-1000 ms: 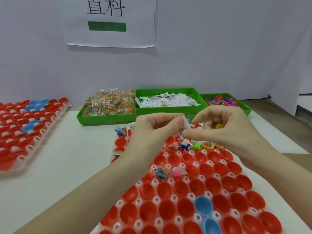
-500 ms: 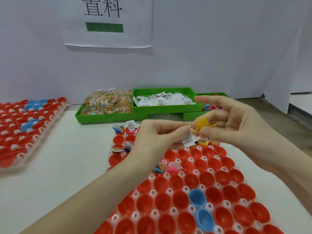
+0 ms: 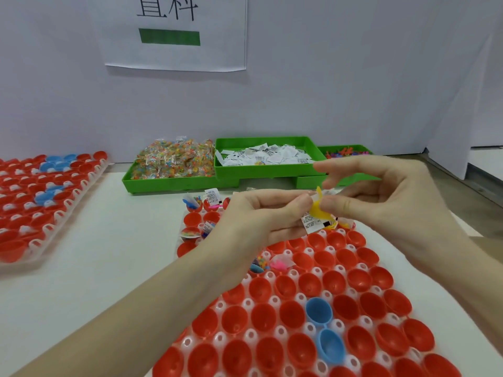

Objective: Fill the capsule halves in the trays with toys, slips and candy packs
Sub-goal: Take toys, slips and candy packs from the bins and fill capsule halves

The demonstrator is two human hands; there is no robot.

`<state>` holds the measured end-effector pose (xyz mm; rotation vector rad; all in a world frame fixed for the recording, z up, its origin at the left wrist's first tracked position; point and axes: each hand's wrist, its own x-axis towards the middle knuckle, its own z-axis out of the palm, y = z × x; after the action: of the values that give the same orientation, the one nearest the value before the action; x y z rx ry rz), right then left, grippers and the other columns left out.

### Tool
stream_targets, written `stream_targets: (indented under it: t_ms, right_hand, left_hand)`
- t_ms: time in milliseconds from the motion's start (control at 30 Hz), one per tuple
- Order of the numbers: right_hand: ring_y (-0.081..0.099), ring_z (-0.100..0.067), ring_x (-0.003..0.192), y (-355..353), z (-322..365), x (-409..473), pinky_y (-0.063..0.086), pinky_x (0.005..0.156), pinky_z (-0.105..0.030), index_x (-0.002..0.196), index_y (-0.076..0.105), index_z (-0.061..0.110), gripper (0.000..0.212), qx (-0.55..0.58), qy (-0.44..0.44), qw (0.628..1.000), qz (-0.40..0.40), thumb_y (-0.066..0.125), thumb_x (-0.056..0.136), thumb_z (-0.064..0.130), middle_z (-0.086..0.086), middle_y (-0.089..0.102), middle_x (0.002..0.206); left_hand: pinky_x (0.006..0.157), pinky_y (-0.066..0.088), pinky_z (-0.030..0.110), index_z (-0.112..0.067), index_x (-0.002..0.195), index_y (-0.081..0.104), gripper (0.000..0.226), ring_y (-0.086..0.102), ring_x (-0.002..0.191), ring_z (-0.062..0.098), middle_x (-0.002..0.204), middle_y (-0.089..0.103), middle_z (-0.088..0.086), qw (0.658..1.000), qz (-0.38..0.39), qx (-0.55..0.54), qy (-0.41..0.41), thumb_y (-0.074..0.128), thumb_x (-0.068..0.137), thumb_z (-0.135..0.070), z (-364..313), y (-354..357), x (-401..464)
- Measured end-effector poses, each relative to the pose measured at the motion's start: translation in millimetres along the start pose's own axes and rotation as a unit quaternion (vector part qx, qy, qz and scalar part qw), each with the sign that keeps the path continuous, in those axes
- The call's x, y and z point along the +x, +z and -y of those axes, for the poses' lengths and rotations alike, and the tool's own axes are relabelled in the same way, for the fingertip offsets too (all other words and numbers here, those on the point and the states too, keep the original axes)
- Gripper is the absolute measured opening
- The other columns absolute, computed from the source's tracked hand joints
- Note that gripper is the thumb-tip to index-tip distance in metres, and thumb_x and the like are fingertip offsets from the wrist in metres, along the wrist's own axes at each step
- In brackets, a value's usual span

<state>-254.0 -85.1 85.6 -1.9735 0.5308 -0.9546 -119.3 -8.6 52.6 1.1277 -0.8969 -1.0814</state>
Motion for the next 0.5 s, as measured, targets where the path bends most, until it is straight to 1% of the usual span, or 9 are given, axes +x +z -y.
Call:
stream_targets:
  t_ms: [100, 167, 200, 267, 300, 333, 400, 467, 500]
  right_hand:
    - [0.061, -0.004, 0.062, 5.5, -9.1, 0.9, 0.051, 0.060, -0.019, 0.080, 0.067, 0.031, 0.033, -0.033, 0.009, 0.999, 0.015, 0.075, 0.065, 0.003, 0.011, 0.064, 0.086]
    - [0.059, -0.006, 0.065, 8.8, -16.4, 2.8, 0.049, 0.061, -0.022, 0.077, 0.068, 0.032, 0.027, -0.059, 0.012, 0.998, 0.032, 0.074, 0.068, 0.008, 0.011, 0.066, 0.081]
    - [0.059, -0.005, 0.064, 10.7, -21.3, 3.7, 0.047, 0.060, -0.021, 0.075, 0.068, 0.032, 0.025, -0.073, 0.014, 0.997, 0.034, 0.074, 0.069, 0.009, 0.010, 0.068, 0.077]
    - [0.060, -0.005, 0.064, 14.8, -34.7, 4.9, 0.047, 0.062, -0.020, 0.070, 0.066, 0.028, 0.024, -0.081, 0.034, 0.996, 0.031, 0.073, 0.071, 0.005, 0.008, 0.067, 0.070]
    - [0.061, -0.007, 0.065, 16.9, -42.4, 4.5, 0.049, 0.065, -0.023, 0.069, 0.064, 0.026, 0.025, -0.079, 0.050, 0.995, 0.034, 0.071, 0.073, 0.002, 0.005, 0.067, 0.070]
    - [0.061, -0.009, 0.065, 18.9, -50.0, 3.2, 0.049, 0.067, -0.024, 0.068, 0.061, 0.024, 0.026, -0.078, 0.067, 0.994, 0.039, 0.071, 0.075, 0.001, 0.003, 0.065, 0.069]
    - [0.057, -0.003, 0.059, 20.7, -64.0, -0.6, 0.047, 0.062, -0.018, 0.065, 0.058, 0.021, 0.027, -0.083, 0.099, 0.991, 0.041, 0.072, 0.074, 0.000, 0.003, 0.062, 0.065]
    - [0.054, 0.000, 0.054, 21.0, -74.5, -5.0, 0.042, 0.054, -0.010, 0.061, 0.056, 0.019, 0.028, -0.093, 0.121, 0.987, 0.044, 0.074, 0.071, -0.001, 0.004, 0.058, 0.061]
    - [0.054, -0.001, 0.053, 21.3, -78.4, -7.2, 0.042, 0.053, -0.008, 0.061, 0.056, 0.018, 0.029, -0.101, 0.128, 0.985, 0.049, 0.074, 0.070, -0.002, 0.004, 0.058, 0.060]
  left_hand:
    - [0.059, 0.050, 0.011, -0.016, 0.079, 0.073, 0.021, 0.063, 0.060, -0.001, 0.063, 0.069, -0.007, 1.000, -0.015, -0.007, -0.015, 0.067, 0.061, -0.025, 3.9, -0.2, 3.7]
    - [0.058, 0.050, 0.011, -0.014, 0.080, 0.071, 0.024, 0.066, 0.064, 0.001, 0.069, 0.071, -0.003, 0.999, -0.029, -0.009, -0.021, 0.068, 0.058, -0.025, 5.6, 0.3, 6.9]
    - [0.058, 0.050, 0.011, -0.012, 0.082, 0.070, 0.027, 0.067, 0.066, 0.003, 0.072, 0.072, 0.000, 0.999, -0.038, -0.009, -0.026, 0.070, 0.058, -0.025, 6.9, 0.9, 8.5]
    - [0.059, 0.054, 0.016, -0.008, 0.089, 0.067, 0.032, 0.068, 0.068, 0.009, 0.080, 0.070, 0.008, 0.996, -0.076, 0.001, -0.047, 0.075, 0.060, -0.020, 12.4, 1.4, 12.6]
    - [0.061, 0.056, 0.019, -0.008, 0.092, 0.064, 0.032, 0.068, 0.068, 0.012, 0.082, 0.069, 0.009, 0.993, -0.099, 0.023, -0.058, 0.077, 0.065, -0.017, 16.3, 1.3, 14.5]
    - [0.064, 0.057, 0.020, -0.011, 0.093, 0.062, 0.029, 0.068, 0.071, 0.013, 0.084, 0.068, 0.007, 0.989, -0.114, 0.064, -0.065, 0.077, 0.069, -0.016, 20.6, 0.5, 16.1]
    - [0.065, 0.053, 0.018, -0.019, 0.088, 0.059, 0.021, 0.064, 0.078, 0.013, 0.089, 0.065, 0.000, 0.973, -0.112, 0.196, -0.051, 0.074, 0.074, -0.018, 29.7, -3.1, 18.0]
    - [0.061, 0.048, 0.014, -0.022, 0.085, 0.059, 0.013, 0.060, 0.080, 0.010, 0.094, 0.063, -0.002, 0.941, -0.090, 0.326, -0.009, 0.071, 0.079, -0.018, 37.6, -9.5, 19.0]
    - [0.063, 0.048, 0.013, -0.022, 0.085, 0.060, 0.010, 0.059, 0.080, 0.009, 0.095, 0.063, -0.003, 0.922, -0.085, 0.378, 0.016, 0.068, 0.082, -0.017, 41.1, -13.0, 19.7]
